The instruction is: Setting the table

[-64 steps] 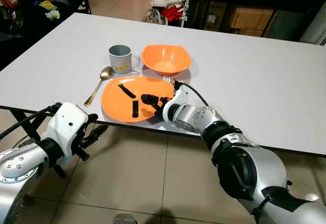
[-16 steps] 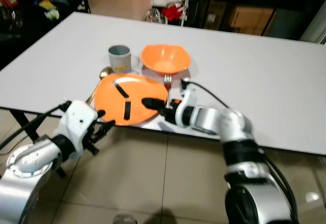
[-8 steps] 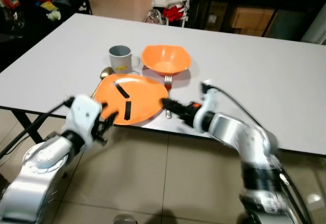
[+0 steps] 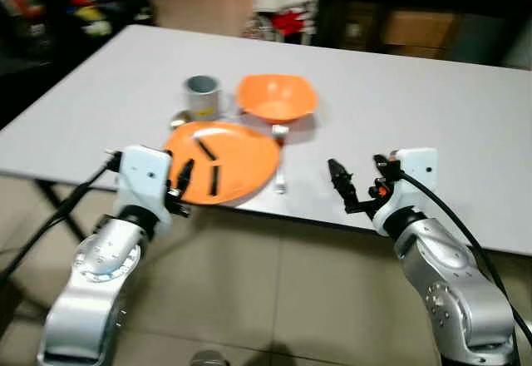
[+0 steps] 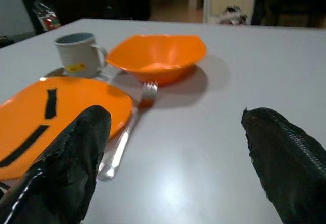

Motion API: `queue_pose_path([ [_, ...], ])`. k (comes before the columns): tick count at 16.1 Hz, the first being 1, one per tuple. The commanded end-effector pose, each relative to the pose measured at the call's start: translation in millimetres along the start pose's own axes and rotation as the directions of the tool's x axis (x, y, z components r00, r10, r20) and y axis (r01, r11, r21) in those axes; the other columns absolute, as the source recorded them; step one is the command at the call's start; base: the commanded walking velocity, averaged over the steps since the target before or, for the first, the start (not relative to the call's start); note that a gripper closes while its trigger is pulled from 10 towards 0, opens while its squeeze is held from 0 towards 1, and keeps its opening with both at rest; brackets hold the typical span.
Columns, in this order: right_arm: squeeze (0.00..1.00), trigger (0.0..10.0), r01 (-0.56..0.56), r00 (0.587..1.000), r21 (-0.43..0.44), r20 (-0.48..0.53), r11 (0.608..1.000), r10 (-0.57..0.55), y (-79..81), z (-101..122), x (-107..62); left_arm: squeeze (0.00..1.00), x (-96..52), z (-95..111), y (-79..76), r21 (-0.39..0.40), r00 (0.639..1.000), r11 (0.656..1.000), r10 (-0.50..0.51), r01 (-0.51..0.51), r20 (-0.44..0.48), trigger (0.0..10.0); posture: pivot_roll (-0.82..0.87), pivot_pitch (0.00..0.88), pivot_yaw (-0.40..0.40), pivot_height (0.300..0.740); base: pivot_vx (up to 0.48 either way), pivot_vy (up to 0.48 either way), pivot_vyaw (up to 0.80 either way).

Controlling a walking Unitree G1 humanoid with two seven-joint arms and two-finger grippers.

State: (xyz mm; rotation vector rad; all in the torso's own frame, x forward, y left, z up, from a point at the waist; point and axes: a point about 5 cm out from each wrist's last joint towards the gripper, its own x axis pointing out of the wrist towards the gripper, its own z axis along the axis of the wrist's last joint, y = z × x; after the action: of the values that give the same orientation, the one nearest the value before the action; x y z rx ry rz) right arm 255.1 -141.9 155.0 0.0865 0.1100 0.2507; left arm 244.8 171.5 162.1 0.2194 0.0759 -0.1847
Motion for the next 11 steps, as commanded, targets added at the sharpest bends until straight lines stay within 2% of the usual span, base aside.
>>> queue_pose_path([
  [1, 0.00, 10.0, -0.005, 1.000, -0.018, 0.027, 1.000, 0.005, 4.5, 3, -1.2, 0.00, -0.8, 0, -0.4, 0.008, 1.000, 1.000, 0.015, -0.015, 0.004, 10.0, 0.13, 0.000, 0.005, 0.740, 0.000, 0.000, 0.80],
  [4, 0.02, 10.0, 0.009, 0.999, -0.131, 0.048, 0.991, -0.003, 8.9, 2, 1.5, 0.00, -0.4, 0, 5.0, 0.006, 0.996, 0.996, 0.092, -0.092, 0.018, 10.0, 0.14, 0.000, 0.001, 0.740, 0.000, 0.000, 0.80],
  [5, 0.08, 10.0, 0.013, 0.998, -0.125, 0.064, 0.992, -0.004, 9.1, 4, 2.4, 0.00, 0.5, 2, 9.1, 0.017, 0.990, 0.990, 0.139, -0.139, 0.038, 10.0, 0.15, 0.000, -0.003, 0.740, 0.000, 0.000, 0.80],
  [6, 0.56, 10.0, 0.052, 0.993, -0.149, 0.117, 0.987, -0.035, 6.0, 9, 3.9, 0.00, 1.5, 5, 17.4, 0.023, 0.975, 0.978, 0.207, -0.210, 0.079, 10.0, 0.16, 0.000, -0.010, 0.740, 0.000, 0.000, 0.80],
  [7, 0.57, 10.0, 0.072, 0.988, -0.155, 0.146, 0.985, -0.050, 4.2, 12, 5.2, 0.00, 2.2, 7, 20.4, 0.016, 0.965, 0.971, 0.237, -0.240, 0.112, 10.0, 0.17, 0.000, -0.012, 0.740, 0.000, 0.000, 0.80],
  [8, 0.61, 10.0, 0.099, 0.980, -0.172, 0.186, 0.980, -0.066, 3.3, 14, 9.5, 0.04, 2.5, 10, 22.0, 0.061, 0.961, 0.967, 0.237, -0.248, 0.141, 10.0, 0.19, 0.000, -0.026, 0.740, 0.000, 0.000, 0.80],
  [9, 0.62, 10.0, 0.102, 0.980, -0.177, 0.188, 0.979, -0.068, 3.7, 14, 12.0, 0.05, 1.6, 12, 24.4, 0.057, 0.958, 0.964, 0.248, -0.258, 0.143, 10.0, 0.19, 0.000, -0.030, 0.740, 0.000, 0.000, 0.80],
  [10, 0.64, 10.0, 0.083, 0.984, -0.168, 0.168, 0.982, -0.054, 4.5, 13, 14.3, 0.04, 0.3, 12, 27.2, 0.048, 0.957, 0.962, 0.263, -0.270, 0.126, 10.0, 0.20, 0.000, -0.040, 0.740, 0.000, 0.000, 0.80],
  [11, 0.65, 10.0, 0.066, 0.988, -0.164, 0.149, 0.984, -0.041, 4.8, 11, 16.4, 0.00, 0.5, 9, 27.3, 0.050, 0.973, 0.974, 0.217, -0.221, 0.082, 10.0, 0.21, 0.000, -0.052, 0.740, 0.000, 0.000, 0.80],
])
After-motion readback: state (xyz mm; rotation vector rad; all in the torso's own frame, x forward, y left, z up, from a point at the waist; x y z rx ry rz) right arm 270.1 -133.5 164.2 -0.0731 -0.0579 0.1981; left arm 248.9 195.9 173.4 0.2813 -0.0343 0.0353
